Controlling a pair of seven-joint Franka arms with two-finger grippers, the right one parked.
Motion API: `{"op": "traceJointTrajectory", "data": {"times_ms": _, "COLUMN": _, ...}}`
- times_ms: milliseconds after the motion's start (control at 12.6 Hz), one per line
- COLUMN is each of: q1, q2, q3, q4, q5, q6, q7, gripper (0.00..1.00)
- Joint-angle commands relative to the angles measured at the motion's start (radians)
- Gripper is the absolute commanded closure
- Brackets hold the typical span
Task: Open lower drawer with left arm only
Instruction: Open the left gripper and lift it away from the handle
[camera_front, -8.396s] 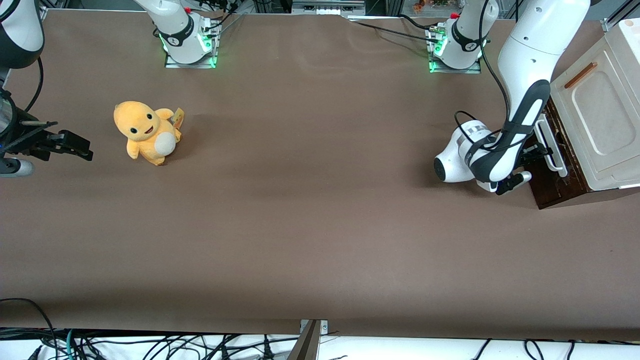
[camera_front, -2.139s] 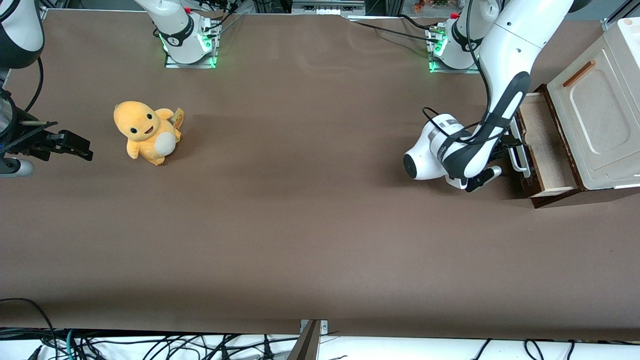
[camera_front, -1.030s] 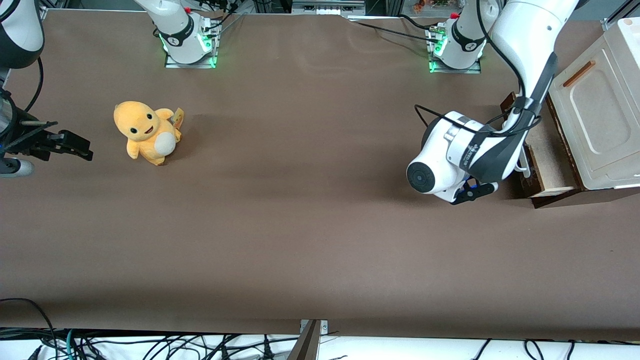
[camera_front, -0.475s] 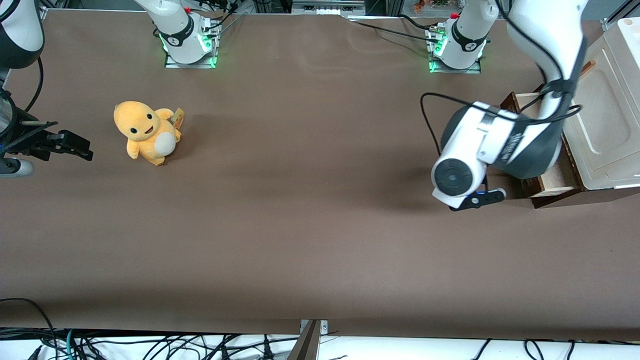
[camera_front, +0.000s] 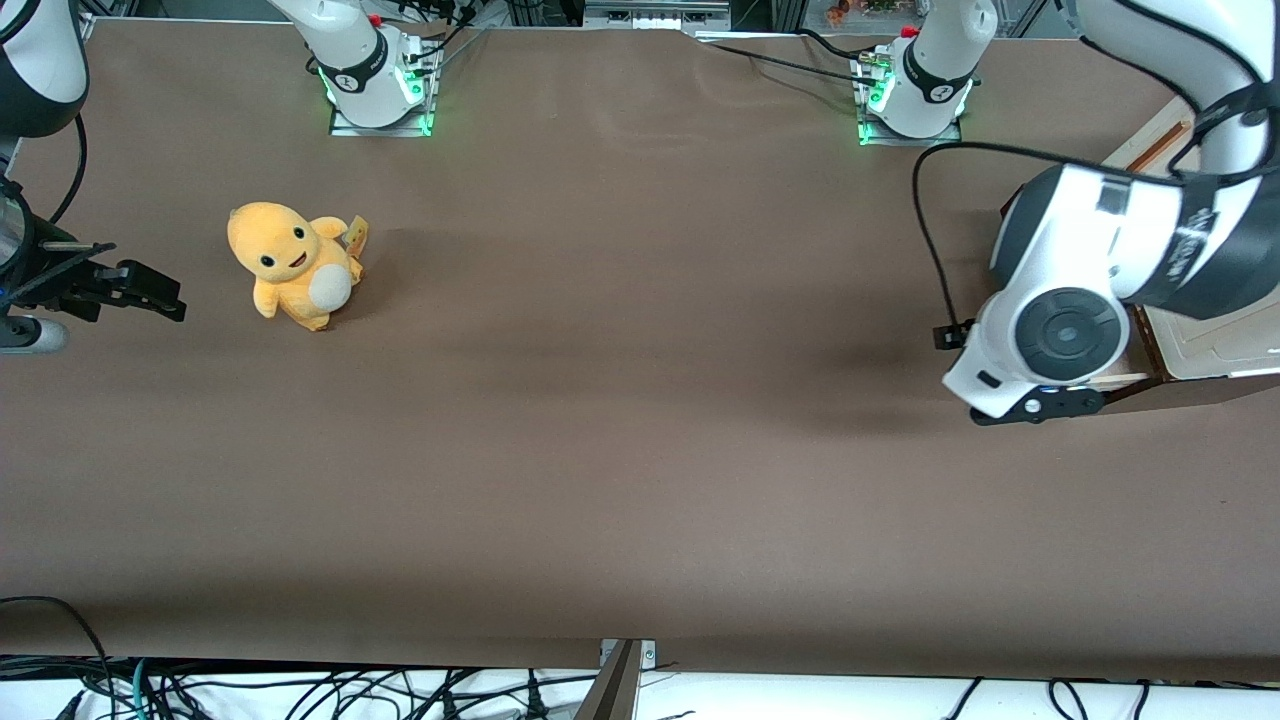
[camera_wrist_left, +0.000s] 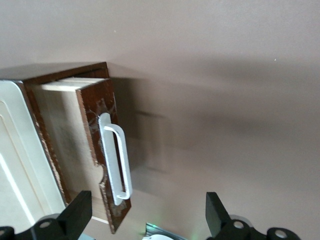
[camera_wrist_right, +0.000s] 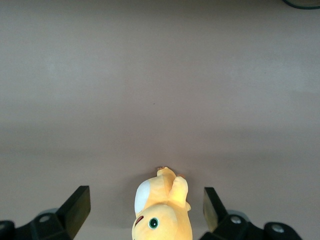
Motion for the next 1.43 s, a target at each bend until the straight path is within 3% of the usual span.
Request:
{"op": "traceJointTrajectory", "data": {"times_ms": 0, "q1": -0.017, "q2": -0.039, "q3": 0.106, "q4": 0.037, "q5": -0.111, "q6": -0.006, "q7": 0.135, "gripper": 0.00}}
{"op": "traceJointTrajectory", "data": {"times_ms": 79, "q1": -0.017, "q2": -0.051, "q3": 0.142, "q4": 0.040, "q5": -0.149, "q6": -0.006, "q7": 0.178, "gripper": 0.00}}
{"op": "traceJointTrajectory", "data": {"times_ms": 396, "q1": -0.020, "q2": -0.071, "q3": 0.217, "q4": 0.040, "q5": -0.192, "q6": 0.000, "q7": 0.402, "gripper": 0.00}}
{"op": "traceJointTrajectory", "data": {"times_ms": 713, "q1": -0.041, "q2": -0.073, "q3": 0.286, "q4": 0.028, "q5": -0.228, "q6": 0.004, "q7": 0.401, "gripper": 0.00}}
{"op": "traceJointTrajectory", "data": {"times_ms": 871, "q1": -0.044, "q2": -0.074, "q3": 0.362, "q4": 0.029, "q5": -0.344, "q6": 0.011, "q7": 0.403, "gripper": 0.00}}
{"op": "traceJointTrajectory", "data": {"times_ms": 1347, "q1": -0.057, "q2": -0.084, "q3": 0.383, "q4": -0.001, "q5": -0.387, "q6": 0.174, "q7": 0.404, "gripper": 0.00}}
